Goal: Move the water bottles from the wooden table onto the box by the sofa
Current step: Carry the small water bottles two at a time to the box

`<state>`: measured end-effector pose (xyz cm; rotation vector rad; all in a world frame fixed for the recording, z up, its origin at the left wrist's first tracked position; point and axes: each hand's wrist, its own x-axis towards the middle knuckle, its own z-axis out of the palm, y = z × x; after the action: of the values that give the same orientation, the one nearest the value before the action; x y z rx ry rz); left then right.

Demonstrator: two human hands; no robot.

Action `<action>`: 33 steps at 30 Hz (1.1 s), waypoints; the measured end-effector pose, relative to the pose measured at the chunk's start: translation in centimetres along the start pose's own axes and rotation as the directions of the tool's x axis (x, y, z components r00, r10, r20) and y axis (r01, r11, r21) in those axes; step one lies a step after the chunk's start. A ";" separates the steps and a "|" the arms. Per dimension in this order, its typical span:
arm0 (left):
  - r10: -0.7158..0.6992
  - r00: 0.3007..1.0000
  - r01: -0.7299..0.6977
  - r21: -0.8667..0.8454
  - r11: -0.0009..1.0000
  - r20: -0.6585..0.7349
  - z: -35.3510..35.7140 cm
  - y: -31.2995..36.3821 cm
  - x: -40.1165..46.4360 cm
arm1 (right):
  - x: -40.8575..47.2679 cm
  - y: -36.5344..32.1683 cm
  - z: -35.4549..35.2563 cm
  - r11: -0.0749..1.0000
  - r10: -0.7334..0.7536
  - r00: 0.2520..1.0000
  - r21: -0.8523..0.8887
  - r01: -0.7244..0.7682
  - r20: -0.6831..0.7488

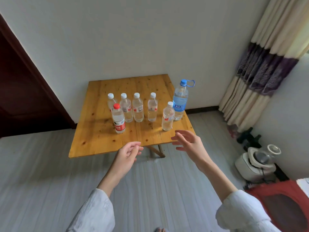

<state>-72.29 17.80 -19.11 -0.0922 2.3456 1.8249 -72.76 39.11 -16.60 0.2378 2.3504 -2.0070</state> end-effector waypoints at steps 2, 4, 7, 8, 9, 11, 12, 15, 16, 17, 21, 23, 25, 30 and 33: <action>-0.009 1.000 0.010 0.006 1.000 -0.008 0.4 -0.3 3.0 | 2.7 0.7 -0.2 1.000 0.027 1.000 -0.013 -0.027 0.006; -0.027 1.000 0.027 0.011 1.000 -0.001 0.7 -0.7 6.0 | 5.4 1.4 -0.4 0.998 0.059 0.998 -0.029 -0.059 -0.002; -0.042 0.999 0.041 0.032 0.999 0.020 1.0 -1.1 11.3 | 9.9 2.2 -0.7 0.994 0.098 0.994 -0.046 -0.100 -0.039; -0.042 0.999 0.041 0.039 0.998 0.027 1.1 -1.1 13.3 | 11.4 2.4 -0.7 0.993 0.106 0.993 -0.054 -0.109 -0.055; -0.039 0.999 0.038 0.045 0.998 0.034 1.2 -1.0 15.3 | 13.0 2.7 -0.7 0.991 0.111 0.991 -0.064 -0.115 -0.070; -0.031 0.998 0.028 0.056 0.998 0.050 1.5 -0.9 19.5 | 16.2 3.3 -0.6 0.988 0.120 0.988 -0.089 -0.129 -0.098; -0.026 0.998 0.022 0.062 0.998 0.058 1.7 -0.9 21.7 | 17.8 3.6 -0.5 0.985 0.127 0.985 -0.102 -0.139 -0.120; 0.000 0.996 -0.008 0.092 0.996 0.084 2.2 -0.7 27.6 | 22.2 4.5 0.0 0.972 0.139 0.967 -0.157 -0.175 -0.215; 0.004 0.996 -0.014 0.109 0.994 0.090 2.4 -0.6 29.1 | 23.5 4.8 0.2 0.963 0.138 0.960 -0.192 -0.188 -0.245; 0.013 0.995 -0.026 0.129 0.991 0.098 2.6 -0.6 30.6 | 24.7 5.1 0.4 0.952 0.135 0.953 -0.230 -0.200 -0.271; 0.065 0.987 -0.094 0.198 0.976 0.150 3.7 -0.7 35.6 | 28.7 6.6 1.1 0.881 0.133 0.932 -0.390 -0.267 -0.337; 0.050 0.988 -0.088 0.263 0.961 0.147 4.4 -0.8 37.8 | 29.8 7.3 1.4 0.832 0.121 0.939 -0.483 -0.273 -0.323; 0.039 0.989 -0.081 0.297 0.952 0.142 5.0 -1.0 39.6 | 30.4 7.7 1.7 0.815 0.101 0.950 -0.523 -0.249 -0.295; 0.043 0.992 -0.077 0.287 0.955 0.123 5.9 -1.8 42.3 | 31.4 8.8 2.3 0.839 0.069 0.949 -0.496 -0.222 -0.308; 0.083 0.988 -0.114 0.255 0.960 0.130 5.8 -1.9 42.5 | 31.5 9.3 2.8 0.857 0.047 0.947 -0.474 -0.202 -0.319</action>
<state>-113.29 25.26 -29.50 0.1642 2.5201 1.4955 -102.68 40.53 -30.23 0.6862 2.8453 -1.3036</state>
